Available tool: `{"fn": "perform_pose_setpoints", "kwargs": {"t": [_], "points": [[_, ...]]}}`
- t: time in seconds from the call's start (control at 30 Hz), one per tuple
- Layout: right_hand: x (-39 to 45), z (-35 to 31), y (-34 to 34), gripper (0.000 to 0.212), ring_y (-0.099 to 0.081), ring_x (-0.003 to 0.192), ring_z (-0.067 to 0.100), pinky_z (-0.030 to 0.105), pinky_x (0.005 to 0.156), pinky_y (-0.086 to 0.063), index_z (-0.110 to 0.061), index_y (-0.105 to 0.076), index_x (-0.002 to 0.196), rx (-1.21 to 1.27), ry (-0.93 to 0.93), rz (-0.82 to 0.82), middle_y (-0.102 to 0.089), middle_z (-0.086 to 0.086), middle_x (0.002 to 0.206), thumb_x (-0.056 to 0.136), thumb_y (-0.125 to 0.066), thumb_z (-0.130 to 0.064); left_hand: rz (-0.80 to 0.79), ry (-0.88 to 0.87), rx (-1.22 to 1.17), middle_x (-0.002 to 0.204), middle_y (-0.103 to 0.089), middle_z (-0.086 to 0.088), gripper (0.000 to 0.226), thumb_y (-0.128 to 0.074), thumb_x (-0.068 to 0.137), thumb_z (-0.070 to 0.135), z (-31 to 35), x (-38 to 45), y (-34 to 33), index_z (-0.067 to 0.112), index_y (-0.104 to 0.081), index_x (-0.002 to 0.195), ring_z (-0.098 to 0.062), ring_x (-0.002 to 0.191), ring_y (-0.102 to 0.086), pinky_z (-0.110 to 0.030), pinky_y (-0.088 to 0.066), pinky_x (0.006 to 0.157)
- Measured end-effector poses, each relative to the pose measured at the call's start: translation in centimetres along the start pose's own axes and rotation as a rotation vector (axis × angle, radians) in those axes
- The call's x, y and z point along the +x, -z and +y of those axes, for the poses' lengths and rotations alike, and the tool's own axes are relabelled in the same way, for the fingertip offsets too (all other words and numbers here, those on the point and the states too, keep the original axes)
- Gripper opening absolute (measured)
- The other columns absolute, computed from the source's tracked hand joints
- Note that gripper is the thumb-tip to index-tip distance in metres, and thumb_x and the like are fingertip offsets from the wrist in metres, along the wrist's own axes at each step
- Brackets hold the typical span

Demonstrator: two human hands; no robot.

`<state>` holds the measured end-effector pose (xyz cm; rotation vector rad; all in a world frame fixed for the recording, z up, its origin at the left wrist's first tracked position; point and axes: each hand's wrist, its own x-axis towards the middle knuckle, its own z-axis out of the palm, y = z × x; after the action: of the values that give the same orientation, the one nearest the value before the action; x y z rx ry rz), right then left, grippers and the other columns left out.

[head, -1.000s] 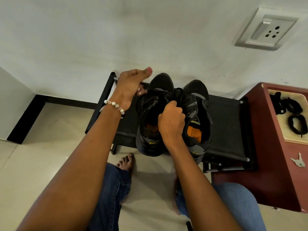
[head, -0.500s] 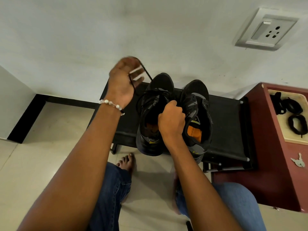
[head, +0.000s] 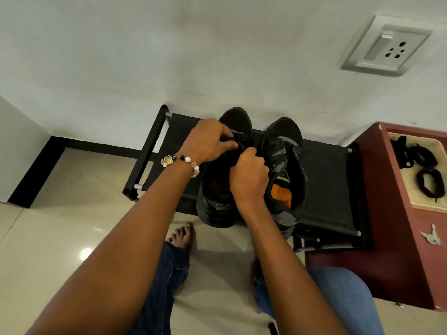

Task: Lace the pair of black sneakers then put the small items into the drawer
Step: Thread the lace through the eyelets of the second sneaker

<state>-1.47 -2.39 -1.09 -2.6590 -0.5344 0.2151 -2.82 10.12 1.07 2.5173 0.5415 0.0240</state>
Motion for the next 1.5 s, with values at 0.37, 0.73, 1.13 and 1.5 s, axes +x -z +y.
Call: {"fn": "perform_pose_setpoints", "kwargs": {"t": [0.37,0.73,1.13,1.5], "points": [[0.0,0.1,-0.1,0.022,-0.064,0.099,0.04,0.038,0.067,-0.046,0.0,-0.047,0.118,-0.017,0.002,0.018,-0.063,0.021,0.111,0.101,-0.042,-0.011,0.091,0.077,0.187,0.1,-0.055,-0.012,0.028,-0.047,0.096,0.027,1.7,0.3,-1.8,0.005,-0.061,0.087,-0.03,0.103,-0.053,-0.043,-0.045,0.078],[-0.1,-0.1,0.2,0.022,-0.066,0.092,0.036,0.037,0.067,-0.051,0.0,-0.049,0.117,0.022,-0.018,0.007,-0.065,0.019,0.104,0.097,-0.048,-0.009,0.446,0.133,-2.004,0.052,-0.041,0.004,0.027,-0.043,0.099,0.017,-1.3,-1.4,6.2,0.017,-0.049,0.073,-0.01,0.04,-0.032,-0.022,-0.043,0.047],[0.6,0.0,0.4,0.029,-0.058,0.107,0.038,0.041,0.076,-0.049,0.001,-0.048,0.124,-0.037,0.043,-0.008,-0.059,0.021,0.117,0.098,-0.049,-0.011,0.167,0.555,0.153,0.129,-0.05,-0.024,0.024,-0.054,0.093,0.022,-1.8,-2.0,0.5,0.002,-0.061,0.104,-0.044,0.119,-0.047,-0.052,-0.042,0.099],[4.1,0.3,0.6,0.027,-0.044,0.113,0.031,0.038,0.088,-0.047,-0.003,-0.066,0.115,-0.099,0.373,-0.027,-0.053,0.016,0.12,0.094,-0.049,-0.004,0.007,0.237,0.153,0.116,-0.049,-0.018,0.029,-0.06,0.089,0.027,1.2,-3.4,-1.8,0.005,-0.058,0.108,-0.04,0.097,-0.056,-0.039,-0.048,0.077]]}}
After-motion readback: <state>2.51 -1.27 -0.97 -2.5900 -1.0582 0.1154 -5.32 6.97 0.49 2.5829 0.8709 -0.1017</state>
